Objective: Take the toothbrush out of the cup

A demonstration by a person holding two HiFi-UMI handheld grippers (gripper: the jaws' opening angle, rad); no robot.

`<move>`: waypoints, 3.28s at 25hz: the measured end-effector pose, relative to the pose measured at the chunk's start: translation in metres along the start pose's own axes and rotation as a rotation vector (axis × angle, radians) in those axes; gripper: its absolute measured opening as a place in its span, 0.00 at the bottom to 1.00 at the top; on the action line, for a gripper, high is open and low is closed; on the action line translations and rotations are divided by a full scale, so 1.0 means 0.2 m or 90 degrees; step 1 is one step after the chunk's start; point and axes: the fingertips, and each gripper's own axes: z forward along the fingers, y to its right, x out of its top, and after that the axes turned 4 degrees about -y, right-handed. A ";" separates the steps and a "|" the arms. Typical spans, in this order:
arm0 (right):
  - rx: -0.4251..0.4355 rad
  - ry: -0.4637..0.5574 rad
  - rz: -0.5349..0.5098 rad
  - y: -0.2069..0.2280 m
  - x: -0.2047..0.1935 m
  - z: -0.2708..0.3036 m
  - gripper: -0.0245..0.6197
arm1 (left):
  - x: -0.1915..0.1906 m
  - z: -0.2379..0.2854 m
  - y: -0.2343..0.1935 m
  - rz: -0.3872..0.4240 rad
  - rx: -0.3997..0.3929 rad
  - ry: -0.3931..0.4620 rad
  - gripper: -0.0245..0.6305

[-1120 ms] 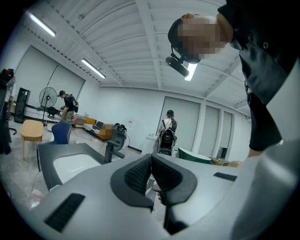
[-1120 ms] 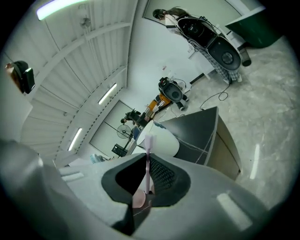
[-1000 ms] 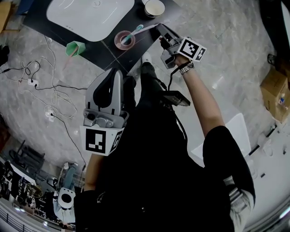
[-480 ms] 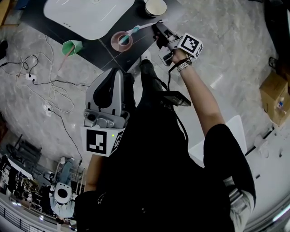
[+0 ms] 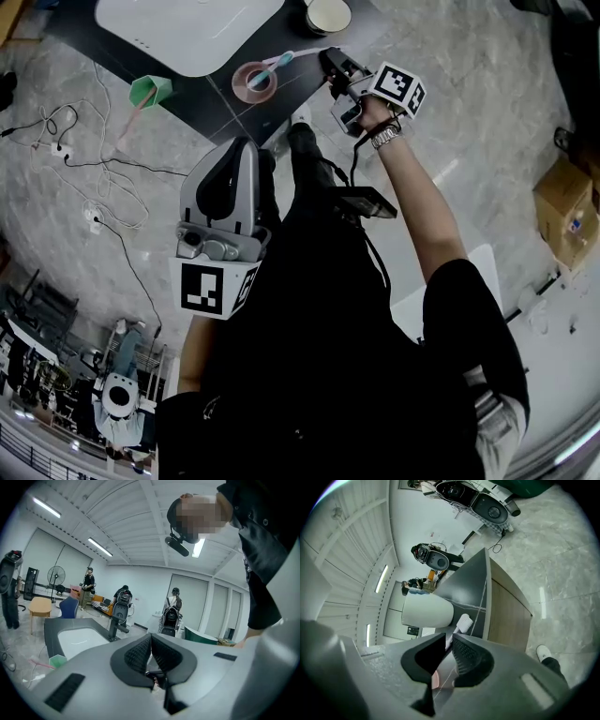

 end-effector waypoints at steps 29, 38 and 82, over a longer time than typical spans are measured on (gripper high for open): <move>0.034 0.046 -0.445 -0.62 0.05 -0.36 0.05 | 0.14 -0.14 0.01 0.038 -0.017 0.060 0.05; 0.058 0.107 -0.561 -1.01 0.06 -0.64 0.05 | 0.21 -0.26 0.00 0.040 -0.009 0.091 0.05; 0.007 0.195 -0.717 -1.60 -0.66 -1.08 0.05 | 0.07 -0.36 -0.20 0.080 -0.043 0.053 0.05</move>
